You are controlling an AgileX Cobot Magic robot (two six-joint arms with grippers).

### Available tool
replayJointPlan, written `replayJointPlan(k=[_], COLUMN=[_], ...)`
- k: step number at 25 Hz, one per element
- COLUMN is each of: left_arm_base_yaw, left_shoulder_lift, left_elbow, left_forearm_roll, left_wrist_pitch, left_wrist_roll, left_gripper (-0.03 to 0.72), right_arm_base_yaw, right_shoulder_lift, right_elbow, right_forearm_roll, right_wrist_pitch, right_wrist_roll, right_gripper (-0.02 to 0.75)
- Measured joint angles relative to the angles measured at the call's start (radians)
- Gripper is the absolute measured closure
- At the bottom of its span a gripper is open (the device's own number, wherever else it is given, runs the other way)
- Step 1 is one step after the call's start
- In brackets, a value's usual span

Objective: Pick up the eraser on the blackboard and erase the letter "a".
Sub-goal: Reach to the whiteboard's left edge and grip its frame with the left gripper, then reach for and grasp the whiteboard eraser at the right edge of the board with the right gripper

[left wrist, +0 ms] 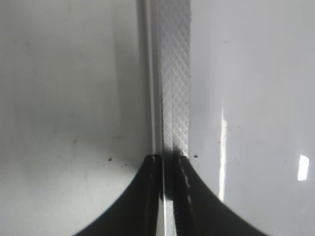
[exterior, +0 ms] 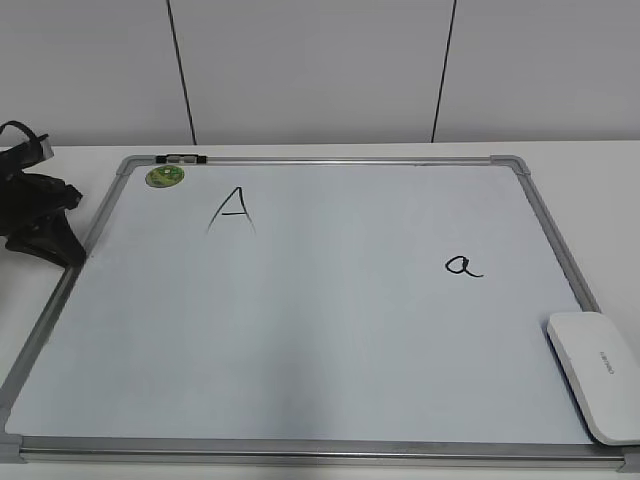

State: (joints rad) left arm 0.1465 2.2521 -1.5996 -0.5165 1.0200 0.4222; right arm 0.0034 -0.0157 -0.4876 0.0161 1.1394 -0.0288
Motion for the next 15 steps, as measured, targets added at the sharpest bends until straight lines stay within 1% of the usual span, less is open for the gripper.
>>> replayJointPlan(k=[5, 8, 11, 15], left_arm_base_yaw=[0.0, 0.0, 0.0, 0.0], left_shoulder_lift=[0.0, 0.0, 0.001, 0.002], left_elbow=[0.0, 0.0, -0.002, -0.002], left_forearm_roll=[-0.001, -0.001, -0.001, -0.002], left_wrist_pitch=[0.004, 0.004, 0.004, 0.008], left_wrist_roll=[0.0, 0.0, 0.0, 0.0], left_gripper=[0.653, 0.653, 0.653, 0.653], right_arm_base_yaw=[0.0, 0.0, 0.0, 0.0], right_shoulder_lift=[0.003, 0.084, 0.198, 0.327], right_elbow=[-0.034, -0.092, -0.13, -0.132], right_forearm_roll=[0.036, 0.043, 0.067, 0.106], right_wrist_pitch=[0.0, -0.002, -0.047, -0.141], right_wrist_roll=[0.0, 0.0, 0.0, 0.0], right_gripper=[0.151, 0.151, 0.151, 0.152])
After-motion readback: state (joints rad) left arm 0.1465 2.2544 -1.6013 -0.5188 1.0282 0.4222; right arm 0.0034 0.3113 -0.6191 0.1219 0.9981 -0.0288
